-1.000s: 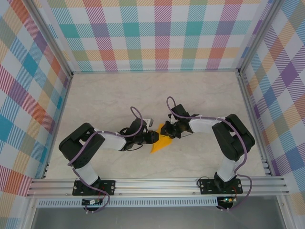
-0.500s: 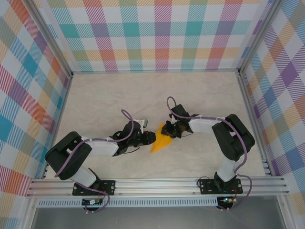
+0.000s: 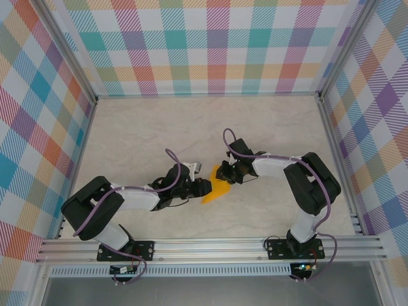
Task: Fold a paper plane with a square sheet of paper (pick it up from the middle)
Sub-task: Fourth fold the wing at the center of the table.
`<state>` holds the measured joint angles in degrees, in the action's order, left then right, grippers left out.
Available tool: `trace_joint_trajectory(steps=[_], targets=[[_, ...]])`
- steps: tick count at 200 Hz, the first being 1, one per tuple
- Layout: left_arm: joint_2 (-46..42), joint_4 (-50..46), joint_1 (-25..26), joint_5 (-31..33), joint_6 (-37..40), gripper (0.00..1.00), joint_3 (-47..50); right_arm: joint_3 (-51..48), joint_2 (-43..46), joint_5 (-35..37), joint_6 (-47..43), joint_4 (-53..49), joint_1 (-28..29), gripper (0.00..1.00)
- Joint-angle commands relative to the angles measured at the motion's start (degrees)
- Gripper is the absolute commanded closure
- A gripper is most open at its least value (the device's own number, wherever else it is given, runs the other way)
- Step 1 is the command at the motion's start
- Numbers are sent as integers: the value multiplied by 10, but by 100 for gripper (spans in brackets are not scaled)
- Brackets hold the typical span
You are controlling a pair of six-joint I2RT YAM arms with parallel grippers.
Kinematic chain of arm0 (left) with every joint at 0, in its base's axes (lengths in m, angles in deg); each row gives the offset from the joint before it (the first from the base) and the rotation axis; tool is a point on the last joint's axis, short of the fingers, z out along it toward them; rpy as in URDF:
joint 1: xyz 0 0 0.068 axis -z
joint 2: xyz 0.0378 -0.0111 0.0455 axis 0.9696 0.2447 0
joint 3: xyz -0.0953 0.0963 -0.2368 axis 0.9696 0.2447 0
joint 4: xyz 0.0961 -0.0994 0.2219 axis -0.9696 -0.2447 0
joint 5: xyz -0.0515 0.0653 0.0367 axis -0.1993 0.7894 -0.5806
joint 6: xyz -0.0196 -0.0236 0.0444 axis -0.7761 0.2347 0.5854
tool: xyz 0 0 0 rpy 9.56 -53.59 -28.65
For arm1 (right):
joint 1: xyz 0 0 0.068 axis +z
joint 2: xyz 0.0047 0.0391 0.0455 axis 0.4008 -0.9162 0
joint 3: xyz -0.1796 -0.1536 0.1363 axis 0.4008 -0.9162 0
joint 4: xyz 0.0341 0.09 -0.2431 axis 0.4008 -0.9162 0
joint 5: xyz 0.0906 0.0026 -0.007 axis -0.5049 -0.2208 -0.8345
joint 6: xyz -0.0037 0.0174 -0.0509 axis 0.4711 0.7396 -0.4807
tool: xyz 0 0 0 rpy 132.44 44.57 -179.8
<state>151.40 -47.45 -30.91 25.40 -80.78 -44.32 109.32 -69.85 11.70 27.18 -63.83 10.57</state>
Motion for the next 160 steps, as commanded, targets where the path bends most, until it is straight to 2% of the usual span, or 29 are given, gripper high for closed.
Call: trace_joint_trajectory(steps=[1, 83, 160], targets=[[16, -16, 7, -1, 2, 80, -10, 15, -7, 5, 6, -13, 3, 81], [26, -86, 7, 55, 28, 88, -38, 12, 1, -1, 6, -14, 2, 81], [47, -103, 6, 78, 43, 96, -57, -8, 26, -63, -2, 51, 13, 84]])
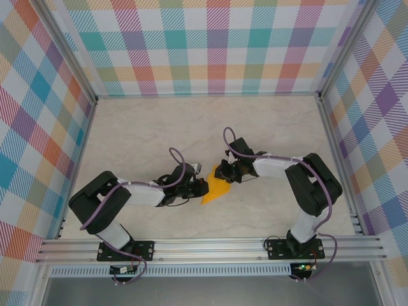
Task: Fold a paper plane with a square sheet of paper (pick it up from the middle)
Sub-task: Fourth fold the wing at the center of the table.
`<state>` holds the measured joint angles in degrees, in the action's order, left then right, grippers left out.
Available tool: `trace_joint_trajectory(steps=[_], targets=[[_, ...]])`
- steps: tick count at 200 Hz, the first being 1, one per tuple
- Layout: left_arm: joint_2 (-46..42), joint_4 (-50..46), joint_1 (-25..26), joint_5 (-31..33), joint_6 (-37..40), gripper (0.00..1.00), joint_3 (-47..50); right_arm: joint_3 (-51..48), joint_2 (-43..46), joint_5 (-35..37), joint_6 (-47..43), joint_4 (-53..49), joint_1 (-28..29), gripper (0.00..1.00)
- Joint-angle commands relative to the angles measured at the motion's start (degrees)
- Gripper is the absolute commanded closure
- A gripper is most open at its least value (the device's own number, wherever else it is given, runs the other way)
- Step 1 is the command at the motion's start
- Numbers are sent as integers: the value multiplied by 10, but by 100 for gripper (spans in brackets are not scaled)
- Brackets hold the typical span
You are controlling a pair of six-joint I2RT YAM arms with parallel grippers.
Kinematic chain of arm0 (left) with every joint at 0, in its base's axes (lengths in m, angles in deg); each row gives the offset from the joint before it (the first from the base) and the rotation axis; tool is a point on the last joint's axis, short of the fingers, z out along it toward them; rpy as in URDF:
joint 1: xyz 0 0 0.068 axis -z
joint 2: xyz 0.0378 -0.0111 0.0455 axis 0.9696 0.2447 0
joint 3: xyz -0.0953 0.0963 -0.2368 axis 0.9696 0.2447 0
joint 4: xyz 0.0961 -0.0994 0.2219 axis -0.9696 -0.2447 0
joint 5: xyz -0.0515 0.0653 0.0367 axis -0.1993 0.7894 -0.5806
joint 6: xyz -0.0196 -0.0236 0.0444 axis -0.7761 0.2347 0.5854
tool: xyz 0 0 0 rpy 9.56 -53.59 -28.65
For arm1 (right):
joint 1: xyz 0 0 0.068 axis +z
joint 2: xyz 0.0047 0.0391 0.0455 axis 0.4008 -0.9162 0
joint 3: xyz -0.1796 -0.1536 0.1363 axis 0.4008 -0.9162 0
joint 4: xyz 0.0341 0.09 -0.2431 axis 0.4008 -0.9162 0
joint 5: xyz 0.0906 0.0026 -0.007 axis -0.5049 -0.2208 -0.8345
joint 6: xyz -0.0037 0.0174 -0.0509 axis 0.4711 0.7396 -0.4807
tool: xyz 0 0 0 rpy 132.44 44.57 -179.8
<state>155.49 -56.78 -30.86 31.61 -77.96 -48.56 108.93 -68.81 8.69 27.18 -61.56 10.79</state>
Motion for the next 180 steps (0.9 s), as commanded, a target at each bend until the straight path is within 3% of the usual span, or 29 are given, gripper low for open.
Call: trace_joint_trajectory(steps=[1, 122, 180], targets=[[7, -10, 6, 16, 14, 96, -15, -4, 14, -33, -2, 28, 11, 84], [13, -18, 6, 16, 21, 98, -19, 10, -34, 0, 0, -22, 21, 86], [-8, -27, 9, -22, 20, 92, -33, -3, -30, 19, 14, -26, 21, 86]])
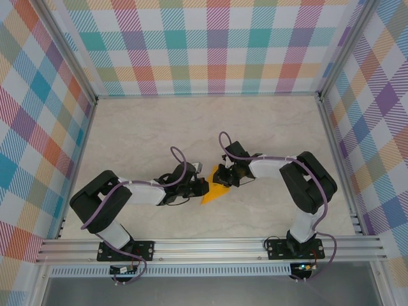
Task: Fold a paper plane with a square sheet of paper (pick it up from the middle)
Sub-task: Fourth fold the wing at the center of the table.
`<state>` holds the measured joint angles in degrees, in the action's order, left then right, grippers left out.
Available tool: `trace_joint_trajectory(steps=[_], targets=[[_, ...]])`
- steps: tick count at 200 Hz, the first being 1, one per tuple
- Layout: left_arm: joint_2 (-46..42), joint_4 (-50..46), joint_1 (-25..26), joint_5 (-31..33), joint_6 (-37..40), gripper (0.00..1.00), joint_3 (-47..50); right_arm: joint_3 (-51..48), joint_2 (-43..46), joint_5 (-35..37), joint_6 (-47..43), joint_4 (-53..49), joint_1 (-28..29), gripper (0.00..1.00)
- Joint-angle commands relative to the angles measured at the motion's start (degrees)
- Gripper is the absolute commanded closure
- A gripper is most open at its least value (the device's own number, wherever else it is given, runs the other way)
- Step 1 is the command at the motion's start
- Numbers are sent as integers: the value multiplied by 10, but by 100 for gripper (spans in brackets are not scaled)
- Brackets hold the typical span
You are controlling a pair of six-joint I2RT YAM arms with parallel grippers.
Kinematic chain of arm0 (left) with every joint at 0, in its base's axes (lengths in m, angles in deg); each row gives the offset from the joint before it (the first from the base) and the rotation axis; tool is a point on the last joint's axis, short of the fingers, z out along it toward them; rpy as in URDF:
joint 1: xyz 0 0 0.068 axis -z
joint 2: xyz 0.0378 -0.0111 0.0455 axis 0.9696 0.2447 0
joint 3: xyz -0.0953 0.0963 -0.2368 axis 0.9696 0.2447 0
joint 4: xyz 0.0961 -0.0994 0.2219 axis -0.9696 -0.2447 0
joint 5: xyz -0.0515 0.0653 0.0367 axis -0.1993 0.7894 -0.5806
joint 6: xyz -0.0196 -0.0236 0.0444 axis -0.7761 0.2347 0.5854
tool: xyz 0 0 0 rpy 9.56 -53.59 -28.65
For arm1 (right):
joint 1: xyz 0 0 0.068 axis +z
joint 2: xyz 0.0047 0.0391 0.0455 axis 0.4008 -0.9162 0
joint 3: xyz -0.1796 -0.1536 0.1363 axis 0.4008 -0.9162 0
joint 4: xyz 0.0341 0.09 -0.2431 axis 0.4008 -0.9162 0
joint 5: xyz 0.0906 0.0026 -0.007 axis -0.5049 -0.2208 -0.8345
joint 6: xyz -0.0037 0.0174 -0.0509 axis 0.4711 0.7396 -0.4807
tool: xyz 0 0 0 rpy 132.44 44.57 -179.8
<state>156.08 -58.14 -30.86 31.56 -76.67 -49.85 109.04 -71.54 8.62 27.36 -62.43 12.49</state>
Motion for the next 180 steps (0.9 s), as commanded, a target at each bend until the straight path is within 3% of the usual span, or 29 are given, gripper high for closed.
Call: trace_joint_trajectory(steps=[1, 66, 180], targets=[[-14, -14, 9, -22, 7, 92, -20, -4, -2, 19, 12, -17, 4, 86], [-29, -75, 38, -6, 2, 90, -28, -6, -9, 23, 22, -17, 4, 86], [-14, -108, 38, 29, -9, 91, -14, -9, -12, 28, 24, -22, 4, 86]])
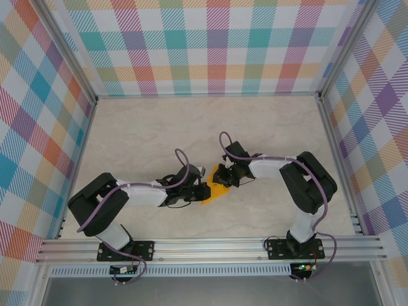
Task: Fold a paper plane with a square sheet of paper (pick it up from the middle)
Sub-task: Fourth fold the wing at the center of the table.
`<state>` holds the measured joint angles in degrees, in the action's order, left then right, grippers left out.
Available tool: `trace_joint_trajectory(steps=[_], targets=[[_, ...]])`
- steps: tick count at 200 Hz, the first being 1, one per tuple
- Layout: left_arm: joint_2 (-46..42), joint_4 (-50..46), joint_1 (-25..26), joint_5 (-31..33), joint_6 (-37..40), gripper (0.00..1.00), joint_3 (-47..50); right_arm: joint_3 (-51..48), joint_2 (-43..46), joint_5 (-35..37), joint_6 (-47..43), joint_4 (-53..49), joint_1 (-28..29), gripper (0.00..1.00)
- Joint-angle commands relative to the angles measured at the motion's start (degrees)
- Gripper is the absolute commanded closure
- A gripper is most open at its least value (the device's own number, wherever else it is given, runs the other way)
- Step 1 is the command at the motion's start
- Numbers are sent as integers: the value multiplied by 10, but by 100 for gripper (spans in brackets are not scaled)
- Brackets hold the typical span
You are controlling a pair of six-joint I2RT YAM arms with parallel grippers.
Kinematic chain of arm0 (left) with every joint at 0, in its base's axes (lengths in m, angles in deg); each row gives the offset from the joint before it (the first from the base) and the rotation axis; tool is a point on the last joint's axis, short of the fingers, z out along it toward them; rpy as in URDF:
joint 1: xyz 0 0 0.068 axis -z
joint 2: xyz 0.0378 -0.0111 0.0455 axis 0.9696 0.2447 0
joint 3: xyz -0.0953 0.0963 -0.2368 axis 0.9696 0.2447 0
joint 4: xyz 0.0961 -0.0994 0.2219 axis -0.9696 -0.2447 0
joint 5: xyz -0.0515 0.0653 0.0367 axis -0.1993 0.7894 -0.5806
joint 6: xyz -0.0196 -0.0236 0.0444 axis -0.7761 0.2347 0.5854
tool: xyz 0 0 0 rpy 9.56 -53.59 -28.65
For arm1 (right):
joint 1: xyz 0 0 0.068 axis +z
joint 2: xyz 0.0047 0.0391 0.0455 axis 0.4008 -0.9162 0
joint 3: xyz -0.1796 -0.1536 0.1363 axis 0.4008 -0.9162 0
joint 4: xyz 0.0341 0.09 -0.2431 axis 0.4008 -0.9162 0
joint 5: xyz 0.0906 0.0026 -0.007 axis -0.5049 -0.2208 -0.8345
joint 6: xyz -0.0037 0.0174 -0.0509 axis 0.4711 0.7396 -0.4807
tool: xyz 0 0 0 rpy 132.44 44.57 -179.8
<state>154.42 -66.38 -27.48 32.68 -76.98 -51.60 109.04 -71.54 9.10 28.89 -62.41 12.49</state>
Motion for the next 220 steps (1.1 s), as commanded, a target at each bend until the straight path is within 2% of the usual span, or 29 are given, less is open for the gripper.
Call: trace_joint_trajectory(steps=[1, 153, 220], targets=[[3, -26, 4, 18, -6, 91, 3, -8, -11, 23, 9, -23, 4, 86], [24, -34, 4, 18, -8, 92, 3, -8, -16, 21, 9, -25, 4, 86], [-66, -53, 5, -8, -13, 88, 6, -8, -17, 21, 10, -25, 4, 86]])
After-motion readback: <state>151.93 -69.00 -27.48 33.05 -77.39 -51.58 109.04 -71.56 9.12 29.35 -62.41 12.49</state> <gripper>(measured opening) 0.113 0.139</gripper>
